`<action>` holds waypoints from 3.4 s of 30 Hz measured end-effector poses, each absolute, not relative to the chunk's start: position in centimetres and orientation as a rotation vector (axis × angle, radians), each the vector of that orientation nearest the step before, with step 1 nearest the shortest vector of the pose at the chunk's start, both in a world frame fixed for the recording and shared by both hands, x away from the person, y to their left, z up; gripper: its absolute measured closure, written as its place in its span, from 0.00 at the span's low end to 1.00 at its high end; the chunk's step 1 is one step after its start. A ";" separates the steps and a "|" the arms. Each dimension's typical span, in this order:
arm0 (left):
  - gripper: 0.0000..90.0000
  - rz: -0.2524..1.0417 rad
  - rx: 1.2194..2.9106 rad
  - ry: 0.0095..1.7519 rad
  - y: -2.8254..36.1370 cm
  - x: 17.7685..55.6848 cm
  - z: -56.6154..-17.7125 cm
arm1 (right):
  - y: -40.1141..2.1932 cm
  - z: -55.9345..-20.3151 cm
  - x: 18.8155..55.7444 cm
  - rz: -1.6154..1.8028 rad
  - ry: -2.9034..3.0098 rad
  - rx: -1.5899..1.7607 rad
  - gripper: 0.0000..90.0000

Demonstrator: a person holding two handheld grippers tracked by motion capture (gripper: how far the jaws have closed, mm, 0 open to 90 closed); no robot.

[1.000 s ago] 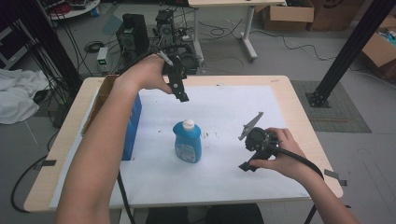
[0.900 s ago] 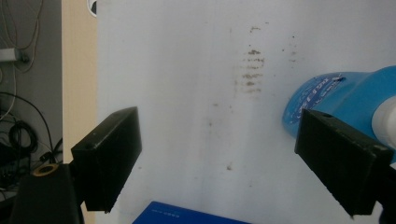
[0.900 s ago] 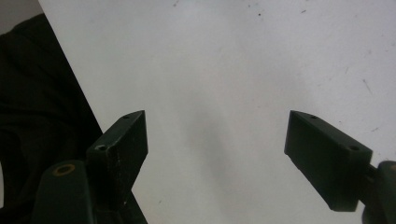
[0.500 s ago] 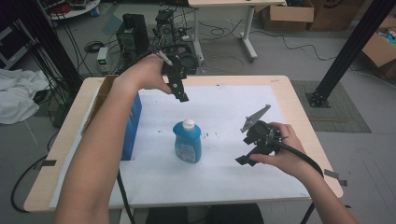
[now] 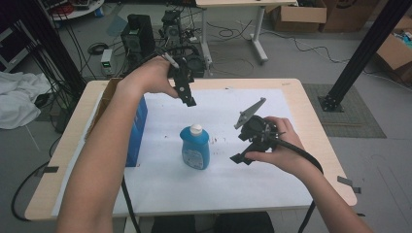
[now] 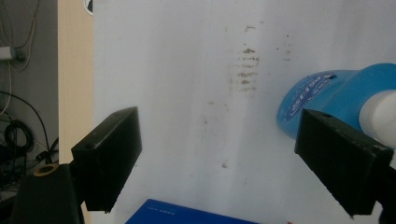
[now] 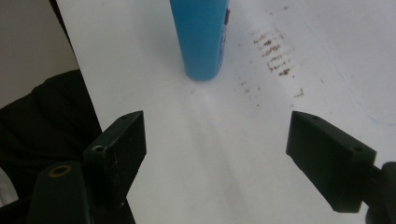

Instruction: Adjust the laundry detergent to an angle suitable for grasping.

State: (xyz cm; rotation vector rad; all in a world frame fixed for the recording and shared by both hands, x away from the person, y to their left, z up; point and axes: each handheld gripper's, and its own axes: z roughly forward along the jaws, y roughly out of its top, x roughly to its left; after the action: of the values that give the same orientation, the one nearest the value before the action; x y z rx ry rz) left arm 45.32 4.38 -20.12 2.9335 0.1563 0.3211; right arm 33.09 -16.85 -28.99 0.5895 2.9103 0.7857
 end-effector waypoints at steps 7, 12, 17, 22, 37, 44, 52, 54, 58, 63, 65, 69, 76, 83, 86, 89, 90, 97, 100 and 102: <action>0.17 0.330 2.932 0.156 4.6 45.3 -20.1 | -15.0 -28.3 33.4 0.828 2.902 0.563 0.22; 0.17 0.329 2.930 0.158 4.7 45.3 -20.1 | -14.0 -28.1 33.7 0.857 2.887 0.563 0.21; 0.17 0.330 2.921 0.159 4.8 45.4 -20.0 | -12.4 -28.3 34.2 0.869 2.885 0.567 0.20; 0.17 0.328 2.932 0.160 4.8 45.4 -20.1 | -11.0 -28.6 34.4 0.864 2.893 0.556 0.21; 0.17 0.332 2.930 0.166 5.2 45.4 -20.0 | -8.2 -30.2 35.2 0.852 2.868 0.577 0.24; 0.17 0.336 2.935 0.166 5.3 45.5 -20.0 | -7.4 -31.2 35.5 0.870 2.864 0.578 0.26; 0.17 0.343 2.937 0.159 5.3 45.4 -20.1 | -6.5 -32.1 35.8 0.891 2.860 0.582 0.31; 0.17 0.344 2.938 0.160 5.3 45.4 -20.1 | -6.3 -32.2 35.8 0.890 2.856 0.573 0.33; 0.17 0.345 2.949 0.154 5.4 45.4 -20.1 | -6.0 -32.6 35.7 0.866 2.855 0.567 0.37; 0.17 0.341 2.939 0.161 5.4 45.4 -20.1 | -6.1 -32.8 35.9 0.863 2.830 0.577 0.46; 0.17 0.339 2.944 0.162 5.4 45.5 -20.2 | -6.2 -32.9 35.9 0.873 2.831 0.580 0.46; 0.17 0.336 2.949 0.165 5.5 45.5 -20.3 | -6.2 -32.9 35.9 0.874 2.830 0.563 0.47; 0.17 0.336 2.947 0.170 5.7 45.5 -20.3 | -6.1 -32.8 35.8 0.862 2.818 0.558 0.47; 0.17 0.338 2.947 0.179 6.1 45.5 -20.3 | -6.2 -32.8 35.8 0.869 2.814 0.509 0.48; 0.17 0.338 2.944 0.182 6.2 45.5 -20.3 | -6.1 -32.8 35.8 0.867 2.815 0.492 0.48; 0.17 0.341 2.946 0.184 6.4 45.5 -20.3 | -6.0 -32.7 35.8 0.871 2.817 0.436 0.48; 0.17 0.341 2.946 0.184 6.4 45.5 -20.3 | -5.9 -32.6 35.8 0.869 2.823 0.414 0.48; 0.17 0.333 2.943 0.198 6.9 45.6 -20.4 | -5.9 -32.1 36.0 0.896 2.857 0.270 0.48; 0.17 0.332 2.939 0.207 7.1 45.6 -20.5 | -6.2 -31.9 36.4 0.944 2.884 0.185 0.48; 0.17 0.331 2.944 0.208 7.2 45.6 -20.5 | -6.3 -31.9 36.5 0.961 2.891 0.144 0.48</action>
State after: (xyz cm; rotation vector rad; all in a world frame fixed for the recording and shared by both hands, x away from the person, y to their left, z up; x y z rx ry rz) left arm 45.59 7.19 -20.52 2.9443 0.2082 0.3305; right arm 36.48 -6.25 -31.86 0.1442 2.8913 0.9607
